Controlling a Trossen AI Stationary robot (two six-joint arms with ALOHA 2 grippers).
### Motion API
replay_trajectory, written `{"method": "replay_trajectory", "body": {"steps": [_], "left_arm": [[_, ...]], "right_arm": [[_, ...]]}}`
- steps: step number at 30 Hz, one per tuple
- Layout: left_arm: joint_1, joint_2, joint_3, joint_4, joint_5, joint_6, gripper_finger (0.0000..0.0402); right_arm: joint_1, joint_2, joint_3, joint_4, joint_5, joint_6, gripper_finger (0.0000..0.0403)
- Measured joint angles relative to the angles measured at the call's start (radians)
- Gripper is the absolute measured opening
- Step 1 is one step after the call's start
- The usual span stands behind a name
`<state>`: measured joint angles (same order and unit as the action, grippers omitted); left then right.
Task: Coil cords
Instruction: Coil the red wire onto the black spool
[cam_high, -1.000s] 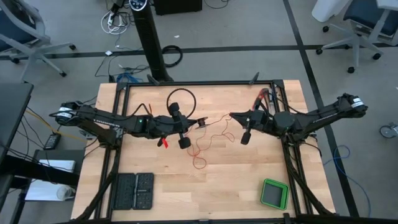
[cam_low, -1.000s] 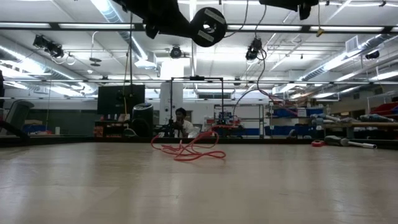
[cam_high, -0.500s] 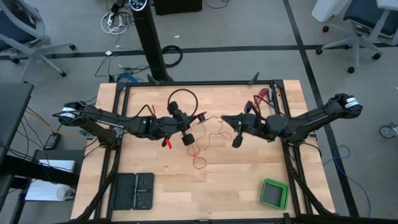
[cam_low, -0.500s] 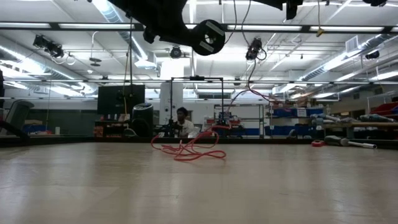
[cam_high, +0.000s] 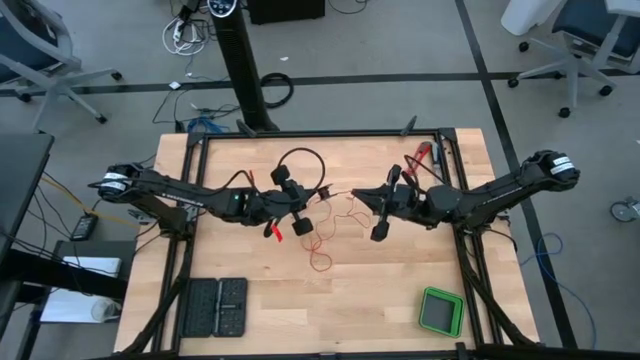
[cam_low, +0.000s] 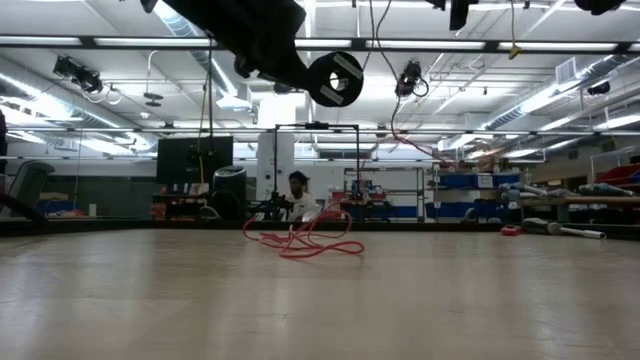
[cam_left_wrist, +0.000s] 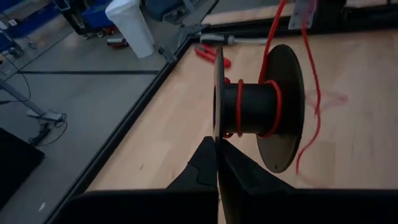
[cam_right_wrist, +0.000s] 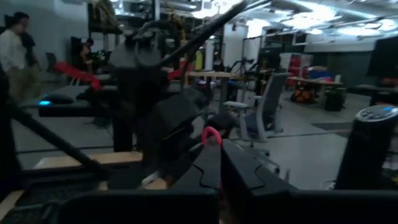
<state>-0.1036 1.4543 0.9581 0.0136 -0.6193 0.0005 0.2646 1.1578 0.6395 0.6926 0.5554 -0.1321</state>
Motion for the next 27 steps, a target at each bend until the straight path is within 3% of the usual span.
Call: {"method": "replay_trajectory", "body": {"steps": [16, 21, 27], "left_arm": [[0.001, 0.029, 0.000, 0.112, -0.034, -0.050, 0.0001], [0.001, 0.029, 0.000, 0.144, -0.013, -0.116, 0.0001], [0.001, 0.029, -0.001, 0.227, 0.058, -0.149, 0.0001]], "right_arm": [[0.004, 0.267, 0.177, 0.042, -0.067, -0.072, 0.0000], [0.001, 0.283, 0.196, 0.041, -0.256, -0.089, 0.0000], [-0.015, 0.277, 0.196, -0.037, -0.267, -0.046, 0.0000]]}}
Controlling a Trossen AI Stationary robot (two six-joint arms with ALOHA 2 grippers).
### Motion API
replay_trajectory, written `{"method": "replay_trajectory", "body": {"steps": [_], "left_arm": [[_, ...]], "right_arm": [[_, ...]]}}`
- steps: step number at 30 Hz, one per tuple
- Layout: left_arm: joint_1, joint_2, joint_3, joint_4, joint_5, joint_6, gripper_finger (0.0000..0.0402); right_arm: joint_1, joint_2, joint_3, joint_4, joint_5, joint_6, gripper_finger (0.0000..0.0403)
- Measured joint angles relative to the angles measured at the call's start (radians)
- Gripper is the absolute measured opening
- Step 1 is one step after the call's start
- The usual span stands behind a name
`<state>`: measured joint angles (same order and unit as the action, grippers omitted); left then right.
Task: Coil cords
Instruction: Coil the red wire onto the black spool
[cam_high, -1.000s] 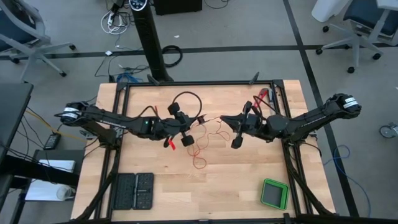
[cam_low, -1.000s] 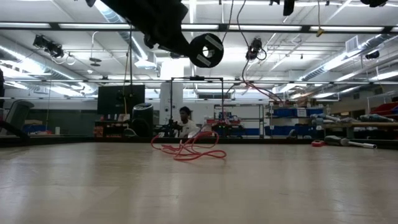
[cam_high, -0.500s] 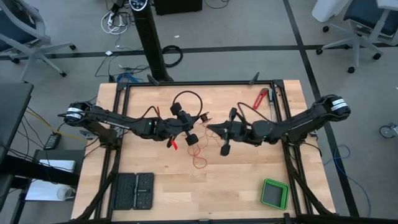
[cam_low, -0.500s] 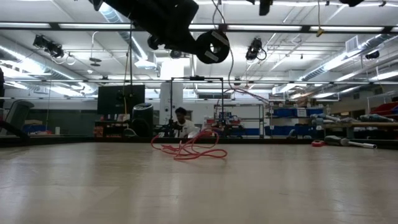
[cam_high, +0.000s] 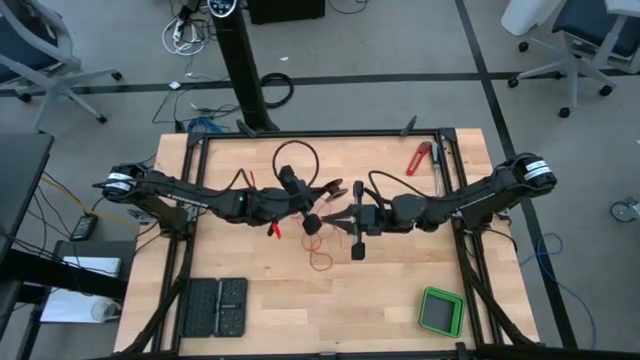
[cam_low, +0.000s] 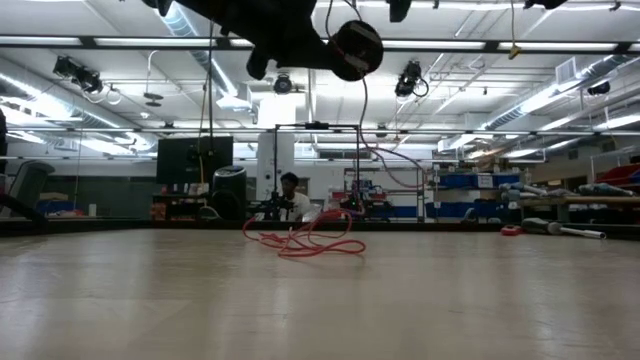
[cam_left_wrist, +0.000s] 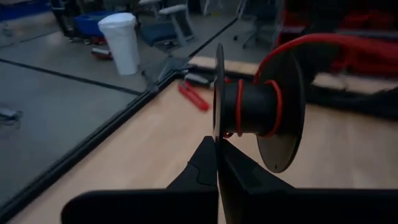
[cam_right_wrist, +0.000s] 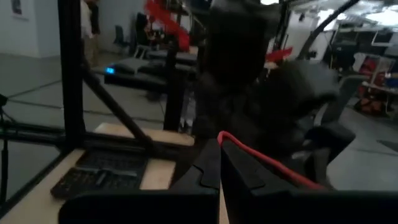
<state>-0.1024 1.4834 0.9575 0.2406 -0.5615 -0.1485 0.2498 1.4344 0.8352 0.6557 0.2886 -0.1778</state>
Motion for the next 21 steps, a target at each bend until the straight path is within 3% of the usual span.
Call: {"method": "replay_trajectory", "body": {"steps": [8, 21], "left_arm": [[0.000, -0.002, 0.001, 0.103, 0.033, -0.058, 0.0001], [-0.015, -0.001, 0.000, 0.191, 0.086, -0.069, 0.0001]], "right_arm": [[-0.003, 0.017, -0.001, -0.083, 0.041, -0.006, 0.0000], [0.019, 0.010, -0.001, -0.183, 0.258, -0.078, 0.0000]]}}
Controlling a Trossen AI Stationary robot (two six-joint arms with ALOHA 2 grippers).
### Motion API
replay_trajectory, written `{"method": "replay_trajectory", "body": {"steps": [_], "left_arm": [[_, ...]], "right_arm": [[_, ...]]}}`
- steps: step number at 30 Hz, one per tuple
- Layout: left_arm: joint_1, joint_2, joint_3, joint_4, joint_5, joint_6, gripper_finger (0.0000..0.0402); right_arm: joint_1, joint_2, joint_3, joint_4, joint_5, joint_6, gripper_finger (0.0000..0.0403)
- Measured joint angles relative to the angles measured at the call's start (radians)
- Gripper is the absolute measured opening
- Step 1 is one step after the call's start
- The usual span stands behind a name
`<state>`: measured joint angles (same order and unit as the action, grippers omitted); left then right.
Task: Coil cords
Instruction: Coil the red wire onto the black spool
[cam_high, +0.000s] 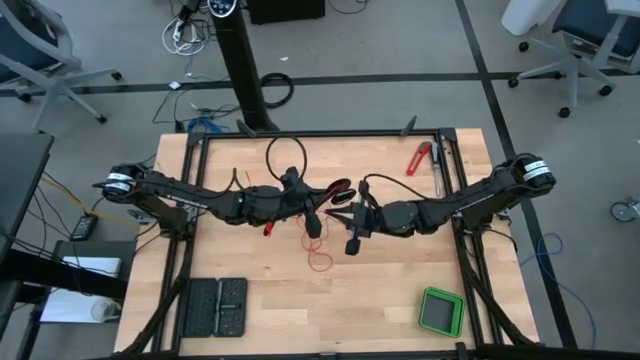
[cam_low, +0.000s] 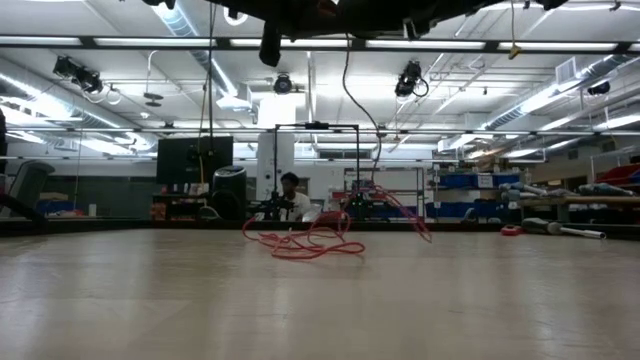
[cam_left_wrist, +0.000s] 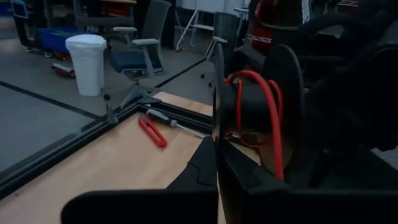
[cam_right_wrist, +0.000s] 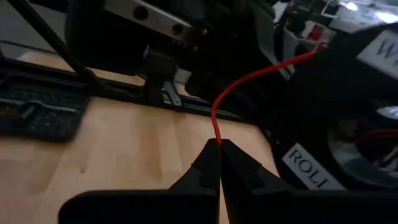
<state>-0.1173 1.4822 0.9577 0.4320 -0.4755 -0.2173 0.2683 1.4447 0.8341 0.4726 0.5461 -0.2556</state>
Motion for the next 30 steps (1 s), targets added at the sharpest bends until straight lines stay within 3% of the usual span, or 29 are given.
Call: {"method": "replay_trajectory", "body": {"steps": [11, 30], "left_arm": [[0.000, -0.006, 0.000, -0.042, -0.006, 0.030, 0.0001], [0.000, -0.006, 0.000, 0.064, -0.046, 0.059, 0.0001]], "right_arm": [[0.083, -0.072, 0.000, -0.035, 0.158, -0.123, 0.0000], [0.089, -0.102, 0.000, -0.234, 0.159, -0.046, 0.0000]]}}
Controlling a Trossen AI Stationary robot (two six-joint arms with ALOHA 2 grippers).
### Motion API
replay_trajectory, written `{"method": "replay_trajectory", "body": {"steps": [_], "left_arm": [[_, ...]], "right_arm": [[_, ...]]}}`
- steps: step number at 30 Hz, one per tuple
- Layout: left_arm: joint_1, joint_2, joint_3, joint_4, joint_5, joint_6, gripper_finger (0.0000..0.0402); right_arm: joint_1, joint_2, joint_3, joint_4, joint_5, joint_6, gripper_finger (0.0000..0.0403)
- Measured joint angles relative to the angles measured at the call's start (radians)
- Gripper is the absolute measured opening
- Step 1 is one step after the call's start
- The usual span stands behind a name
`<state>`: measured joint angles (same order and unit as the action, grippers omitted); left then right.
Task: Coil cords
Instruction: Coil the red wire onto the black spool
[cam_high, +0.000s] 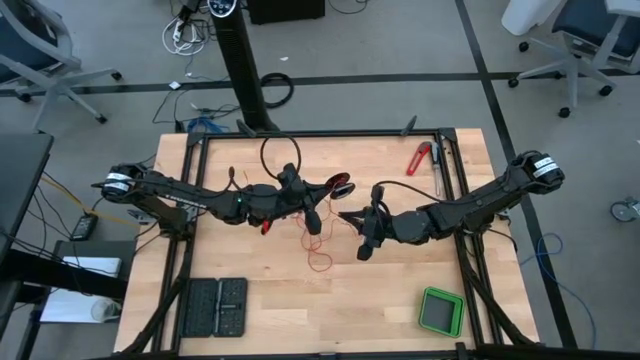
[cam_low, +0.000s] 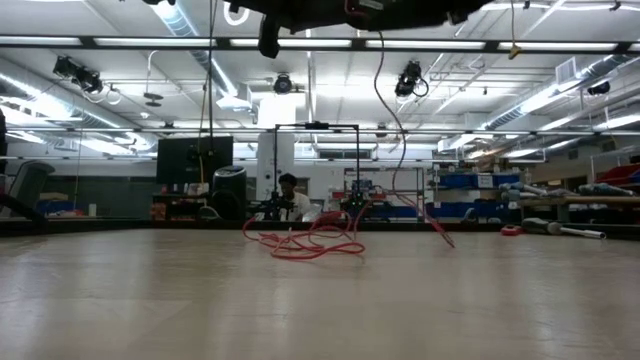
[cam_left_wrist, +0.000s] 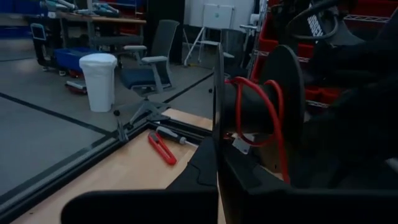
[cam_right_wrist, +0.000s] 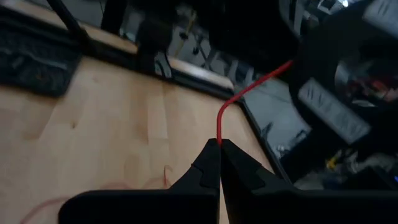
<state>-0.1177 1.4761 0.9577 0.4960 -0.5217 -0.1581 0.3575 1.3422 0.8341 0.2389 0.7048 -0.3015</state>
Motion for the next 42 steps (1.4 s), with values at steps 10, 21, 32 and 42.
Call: {"method": "replay_trajectory", "body": {"steps": [10, 21, 32, 42], "left_arm": [[0.000, -0.003, 0.000, 0.003, 0.001, 0.032, 0.0001], [0.000, -0.005, 0.000, -0.167, 0.002, 0.108, 0.0001], [0.000, -0.005, 0.000, -0.289, 0.003, 0.158, 0.0001], [0.000, -0.005, 0.000, -0.312, 0.003, 0.158, 0.0001]], "right_arm": [[-0.065, 0.000, 0.000, -0.164, 0.050, 0.141, 0.0001], [-0.032, -0.060, 0.000, -0.207, 0.314, 0.053, 0.0002], [0.010, -0.087, 0.000, -0.051, 0.350, -0.069, 0.0020], [0.034, -0.086, 0.000, 0.026, 0.260, -0.118, 0.0020]]}}
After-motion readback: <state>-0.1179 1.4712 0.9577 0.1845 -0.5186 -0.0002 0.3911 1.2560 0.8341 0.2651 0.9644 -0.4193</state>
